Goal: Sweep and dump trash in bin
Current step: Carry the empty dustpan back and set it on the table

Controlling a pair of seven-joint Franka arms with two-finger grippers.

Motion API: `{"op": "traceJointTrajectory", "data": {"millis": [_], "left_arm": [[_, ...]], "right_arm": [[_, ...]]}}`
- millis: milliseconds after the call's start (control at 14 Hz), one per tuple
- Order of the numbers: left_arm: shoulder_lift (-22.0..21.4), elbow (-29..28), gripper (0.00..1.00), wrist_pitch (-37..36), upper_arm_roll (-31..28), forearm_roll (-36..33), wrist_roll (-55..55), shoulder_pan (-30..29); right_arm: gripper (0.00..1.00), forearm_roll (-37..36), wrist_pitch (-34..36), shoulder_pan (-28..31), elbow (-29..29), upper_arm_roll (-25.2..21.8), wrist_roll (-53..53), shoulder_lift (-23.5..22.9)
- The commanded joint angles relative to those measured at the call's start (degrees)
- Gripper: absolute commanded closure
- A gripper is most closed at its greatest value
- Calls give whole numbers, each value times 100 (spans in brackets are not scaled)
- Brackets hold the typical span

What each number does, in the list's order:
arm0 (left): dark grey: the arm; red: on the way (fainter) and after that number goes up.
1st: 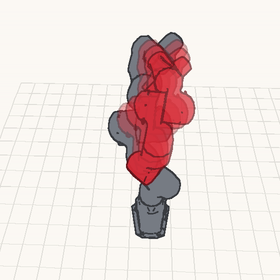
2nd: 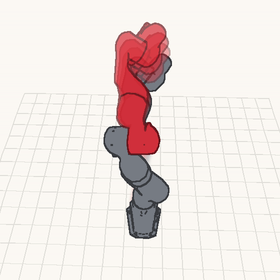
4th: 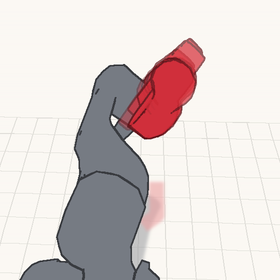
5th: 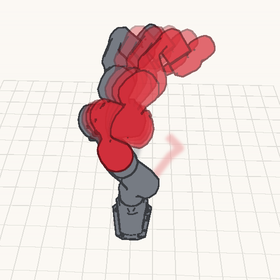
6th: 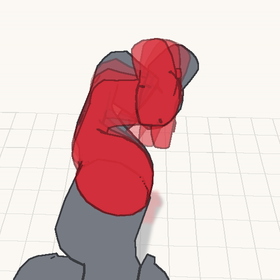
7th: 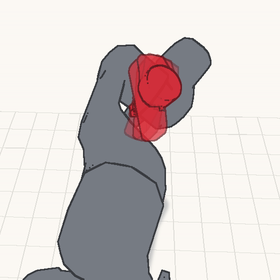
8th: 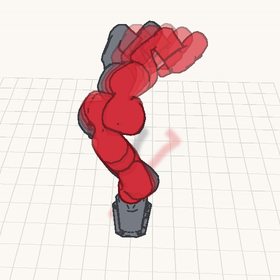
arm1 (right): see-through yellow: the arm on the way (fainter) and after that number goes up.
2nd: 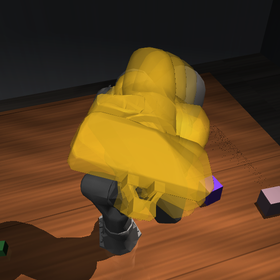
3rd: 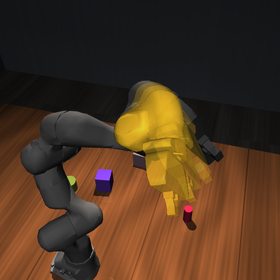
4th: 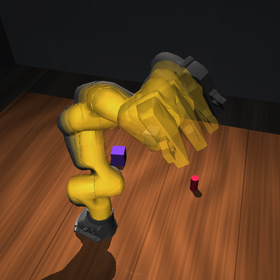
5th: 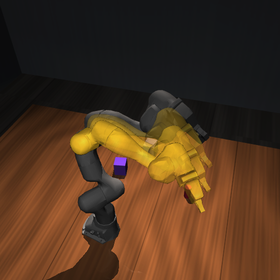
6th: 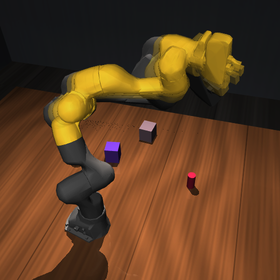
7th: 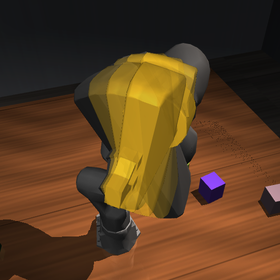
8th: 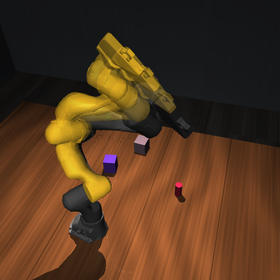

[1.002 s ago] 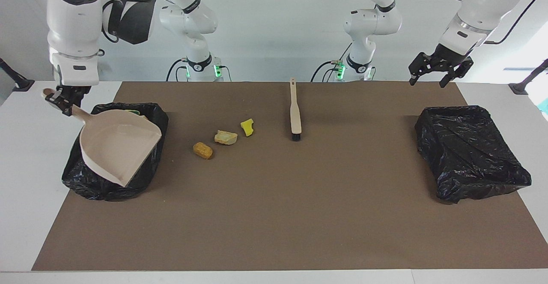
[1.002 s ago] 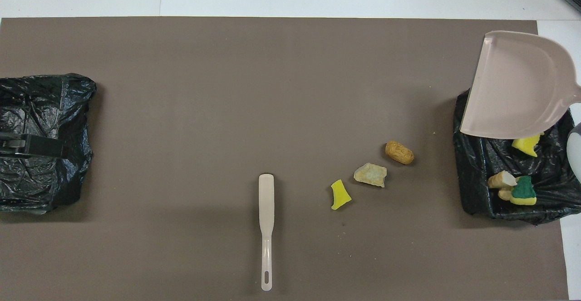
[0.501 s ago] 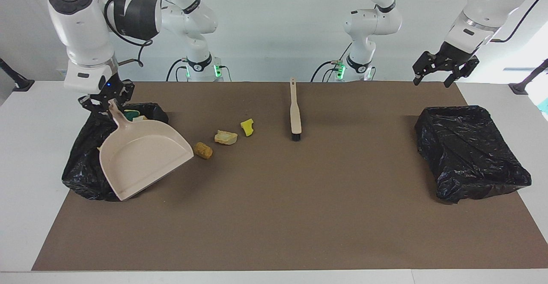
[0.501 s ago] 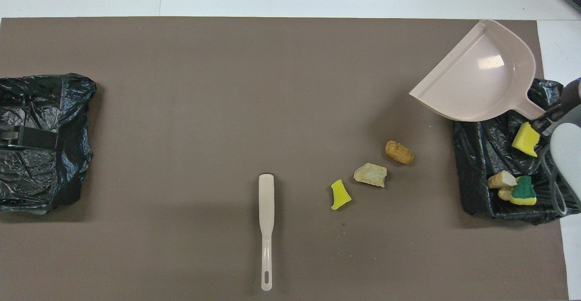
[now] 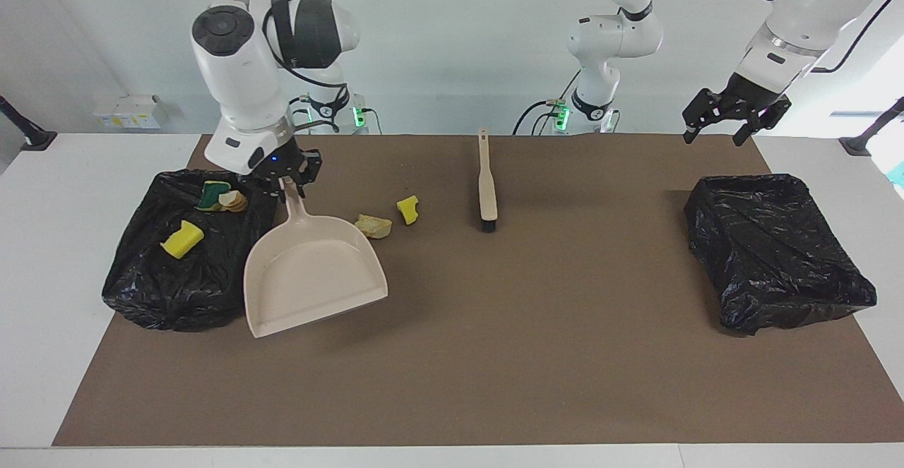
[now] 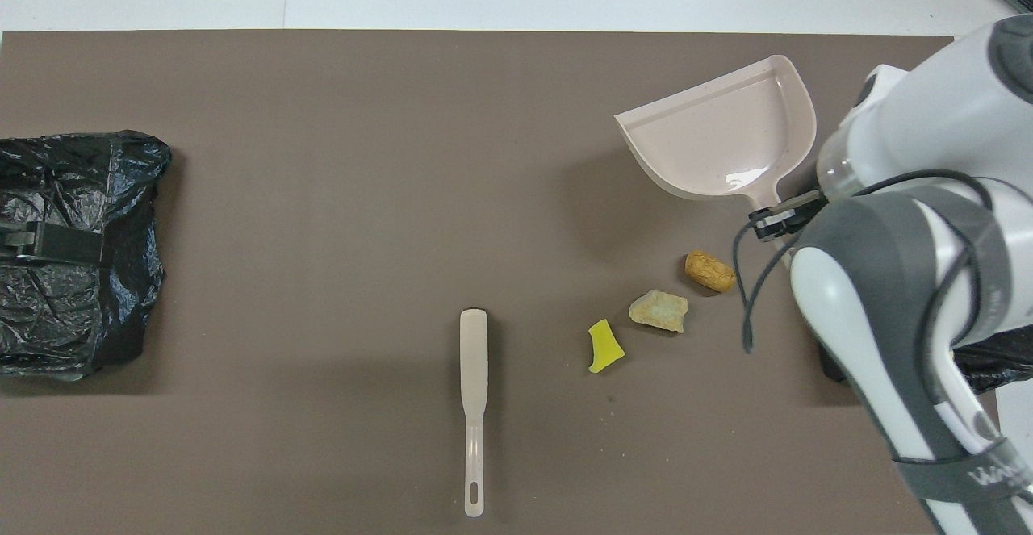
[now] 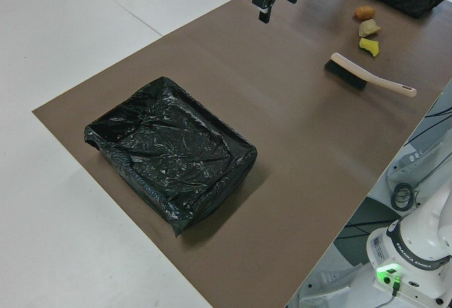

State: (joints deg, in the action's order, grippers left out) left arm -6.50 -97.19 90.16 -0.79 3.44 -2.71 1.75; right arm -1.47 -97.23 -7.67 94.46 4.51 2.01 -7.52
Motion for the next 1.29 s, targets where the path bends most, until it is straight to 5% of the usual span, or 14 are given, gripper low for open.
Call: {"op": "traceJointTrajectory", "data": {"millis": [0,358,858,1216], "left_arm": [[-27,-55,0,2,62,-80,43,-88],[-44,-151,0,2,62,-80,51,-88],[-36,-178,0,-16,62,-80,51,-88],[-62,-213,0,-42,62,-80,51,-88]], "right_arm": [[100,270,-365,-540,-120,-29,-1163,-390],[100,516,-1516,-1411,-339,-29,-2861,-1206],[100,560,-1641,-2098,-2518,-29,-4138,-3131],[100,586,-2201,-2072,-2407,59,-4050,-3353]]}}
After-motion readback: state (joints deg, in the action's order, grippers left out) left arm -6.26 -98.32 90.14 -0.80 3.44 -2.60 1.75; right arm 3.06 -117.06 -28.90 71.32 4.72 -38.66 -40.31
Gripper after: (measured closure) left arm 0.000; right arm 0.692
